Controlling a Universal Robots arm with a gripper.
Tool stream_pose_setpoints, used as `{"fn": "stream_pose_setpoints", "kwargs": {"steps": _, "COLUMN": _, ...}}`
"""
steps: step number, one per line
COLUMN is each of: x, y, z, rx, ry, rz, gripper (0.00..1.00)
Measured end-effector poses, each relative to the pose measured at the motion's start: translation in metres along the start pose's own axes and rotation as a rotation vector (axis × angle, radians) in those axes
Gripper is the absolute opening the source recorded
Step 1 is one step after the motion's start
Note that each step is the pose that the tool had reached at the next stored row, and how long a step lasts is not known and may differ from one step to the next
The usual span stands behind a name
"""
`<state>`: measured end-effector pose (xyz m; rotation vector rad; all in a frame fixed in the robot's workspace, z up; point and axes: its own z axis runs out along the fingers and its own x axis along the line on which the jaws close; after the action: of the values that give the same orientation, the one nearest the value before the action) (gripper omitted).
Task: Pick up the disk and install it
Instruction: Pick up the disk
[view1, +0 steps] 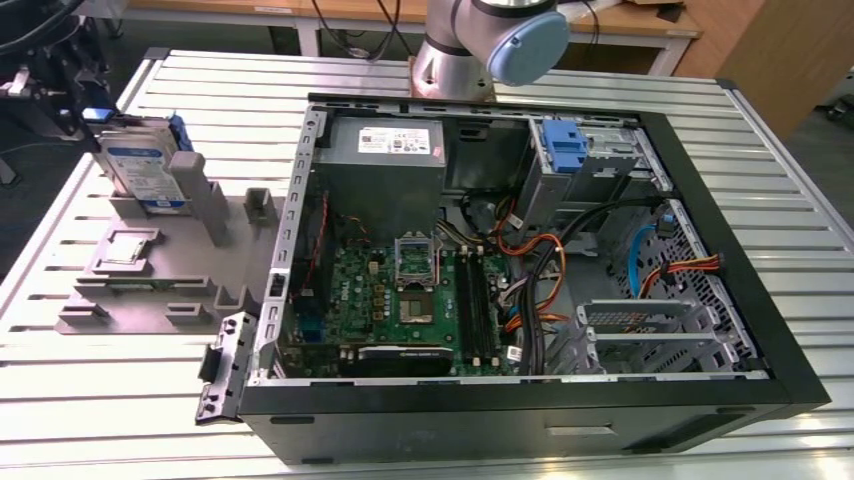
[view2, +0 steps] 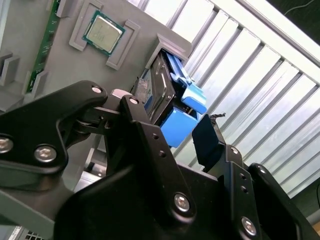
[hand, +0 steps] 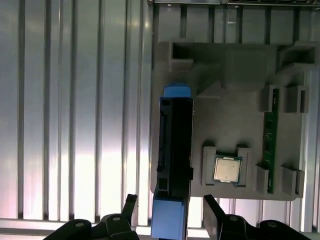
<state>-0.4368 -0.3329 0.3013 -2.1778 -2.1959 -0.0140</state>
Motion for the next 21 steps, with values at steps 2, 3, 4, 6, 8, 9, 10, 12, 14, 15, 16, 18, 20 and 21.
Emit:
{"fn": "stream_pose_setpoints", "kwargs": {"steps": 2, "x": 0.0002, "y": 0.0, "z": 0.0012, "rx": 0.0002, "ry": -0.0001, "rz": 0.0, "gripper": 0.62}}
{"fn": "stream_pose_setpoints", "kwargs": {"steps": 3, "x": 0.0002, "y": 0.0, "z": 0.0019, "rx": 0.0002, "ry": -0.0001, "rz": 0.0, "gripper": 0.62}}
{"fn": "stream_pose_setpoints", "kwargs": {"steps": 4, "x": 0.0002, "y": 0.0001, "z": 0.0026, "rx": 0.0001, "ry": -0.0001, "rz": 0.0, "gripper": 0.55}}
{"fn": "stream_pose_setpoints", "kwargs": {"steps": 6, "x": 0.0001, "y": 0.0001, "z": 0.004, "rx": 0.0002, "ry": -0.0001, "rz": 0.0, "gripper": 0.55}}
{"fn": "stream_pose_setpoints", "kwargs": {"steps": 8, "x": 0.0001, "y": 0.0002, "z": 0.0049, "rx": 0.0003, "ry": -0.0002, "rz": 0.001, "gripper": 0.55}}
{"fn": "stream_pose_setpoints", "kwargs": {"steps": 9, "x": 0.0001, "y": 0.0002, "z": 0.0052, "rx": 0.0003, "ry": -0.0002, "rz": 0.002, "gripper": 0.53}}
{"fn": "stream_pose_setpoints", "kwargs": {"steps": 10, "x": 0.0002, "y": 0.0003, "z": 0.0054, "rx": 0.0002, "ry": -0.0002, "rz": 0.003, "gripper": 0.53}}
{"fn": "stream_pose_setpoints", "kwargs": {"steps": 12, "x": 0.0001, "y": 0.0005, "z": 0.0059, "rx": 0.0, "ry": -0.0001, "rz": 0.006, "gripper": 0.46}}
{"fn": "stream_pose_setpoints", "kwargs": {"steps": 14, "x": 0.0001, "y": 0.0009, "z": 0.0067, "rx": -0.0006, "ry": 0.0003, "rz": 0.015, "gripper": 0.46}}
{"fn": "stream_pose_setpoints", "kwargs": {"steps": 15, "x": 0.0001, "y": 0.001, "z": 0.0073, "rx": -0.0008, "ry": 0.0004, "rz": 0.022, "gripper": 0.46}}
{"fn": "stream_pose_setpoints", "kwargs": {"steps": 16, "x": 0.0001, "y": 0.0012, "z": 0.0078, "rx": -0.0011, "ry": 0.0006, "rz": 0.031, "gripper": 0.46}}
{"fn": "stream_pose_setpoints", "kwargs": {"steps": 18, "x": 0.0, "y": 0.0013, "z": 0.0086, "rx": -0.0018, "ry": 0.0011, "rz": 0.048, "gripper": 0.46}}
{"fn": "stream_pose_setpoints", "kwargs": {"steps": 20, "x": 0.0, "y": 0.0014, "z": 0.0093, "rx": -0.002, "ry": 0.0012, "rz": 0.053, "gripper": 0.46}}
{"fn": "stream_pose_setpoints", "kwargs": {"steps": 21, "x": 0.0, "y": 0.0014, "z": 0.0097, "rx": -0.0022, "ry": 0.0013, "rz": 0.054, "gripper": 0.46}}
